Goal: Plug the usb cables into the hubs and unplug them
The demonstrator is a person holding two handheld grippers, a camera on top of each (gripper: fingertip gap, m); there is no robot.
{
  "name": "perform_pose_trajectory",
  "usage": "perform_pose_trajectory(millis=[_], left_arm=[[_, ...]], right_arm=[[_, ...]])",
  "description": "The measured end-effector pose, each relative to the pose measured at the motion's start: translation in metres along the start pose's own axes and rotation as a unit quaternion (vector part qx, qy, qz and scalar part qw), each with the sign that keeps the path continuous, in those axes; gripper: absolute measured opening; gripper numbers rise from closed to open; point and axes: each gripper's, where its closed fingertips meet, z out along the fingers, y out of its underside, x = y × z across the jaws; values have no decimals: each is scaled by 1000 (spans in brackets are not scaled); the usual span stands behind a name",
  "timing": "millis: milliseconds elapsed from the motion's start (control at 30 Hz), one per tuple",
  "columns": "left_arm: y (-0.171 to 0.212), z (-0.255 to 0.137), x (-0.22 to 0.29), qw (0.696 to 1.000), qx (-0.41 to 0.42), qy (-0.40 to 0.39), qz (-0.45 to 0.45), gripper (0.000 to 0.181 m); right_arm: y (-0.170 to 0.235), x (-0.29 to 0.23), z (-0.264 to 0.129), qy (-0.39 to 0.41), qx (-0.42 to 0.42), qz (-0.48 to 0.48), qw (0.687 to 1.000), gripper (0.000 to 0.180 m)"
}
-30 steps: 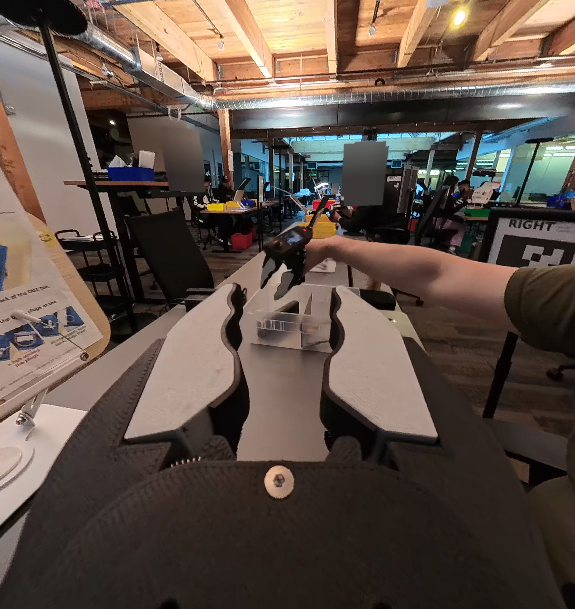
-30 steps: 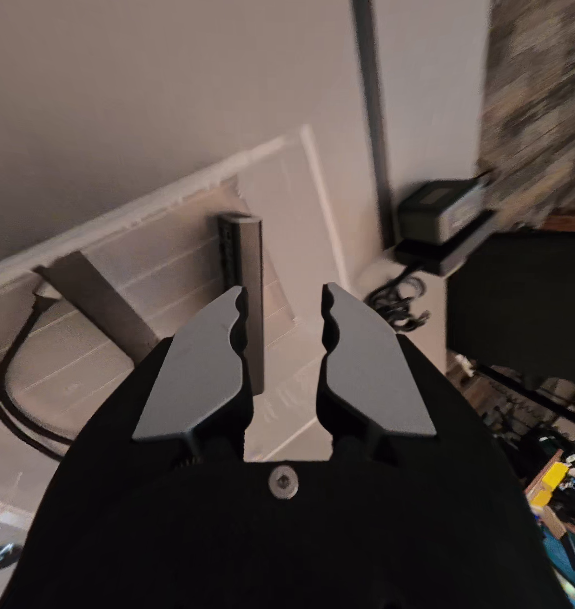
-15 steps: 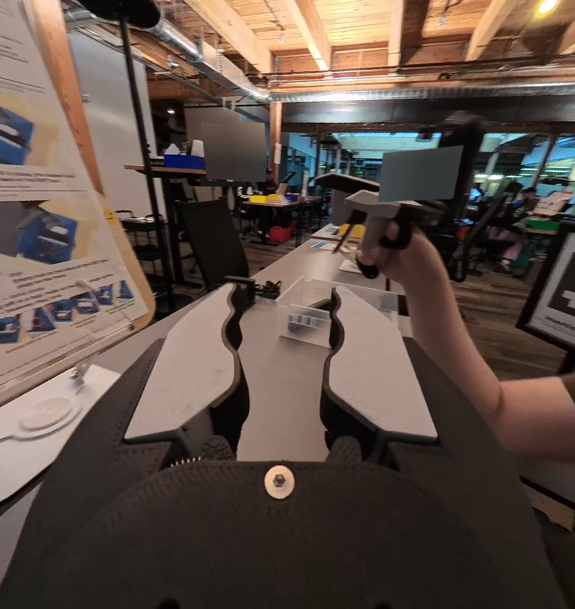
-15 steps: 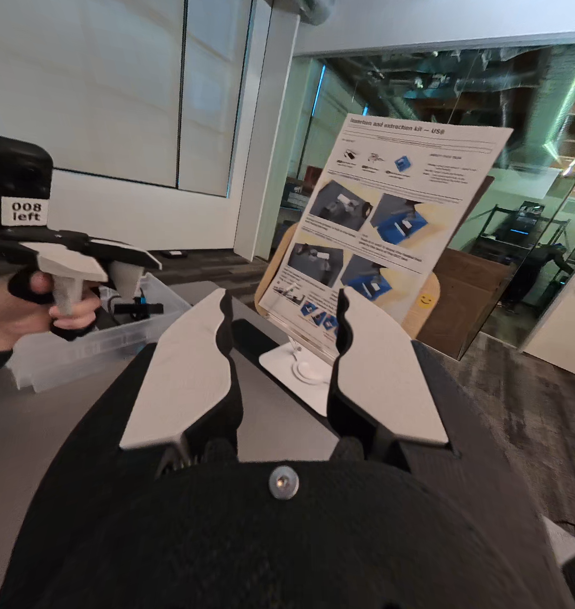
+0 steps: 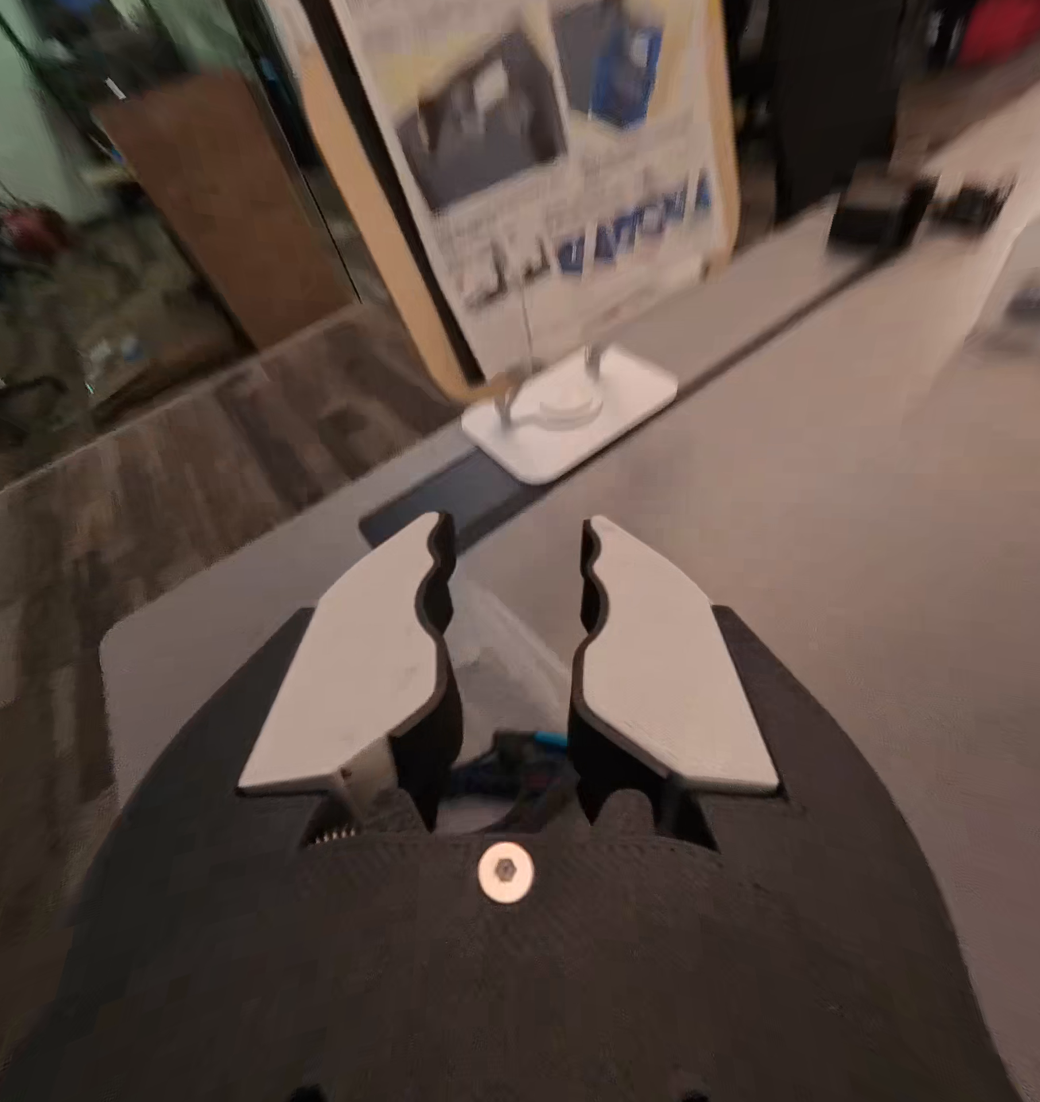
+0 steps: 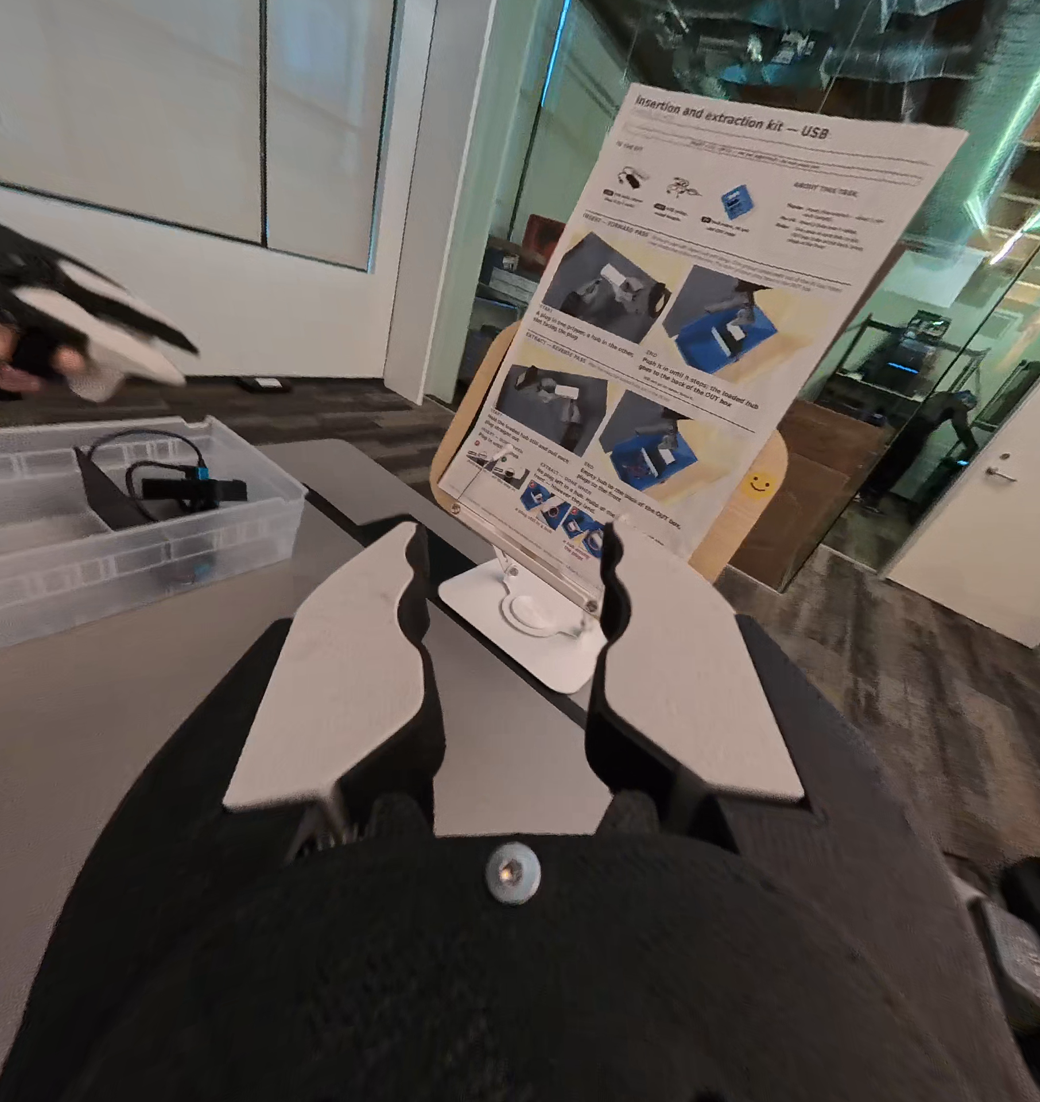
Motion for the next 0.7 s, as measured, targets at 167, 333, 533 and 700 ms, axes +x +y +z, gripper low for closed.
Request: perform_pose_trajectory(millis=[167, 333, 533, 700], left_arm=[[81, 25, -49, 960, -250, -61, 106, 49], [122, 43, -71, 891, -368, -156, 216, 69], [169, 51, -77, 836, -479, -157, 217, 63], [187, 56, -86, 800, -525, -173, 231, 61]], right_arm=[[-4, 12, -2, 3, 30, 37, 999, 56], [-2, 27, -5, 29, 34, 37, 998, 55], [3, 47, -13, 48, 44, 65, 996, 55], [6, 53, -19, 49, 51, 85, 994, 55]])
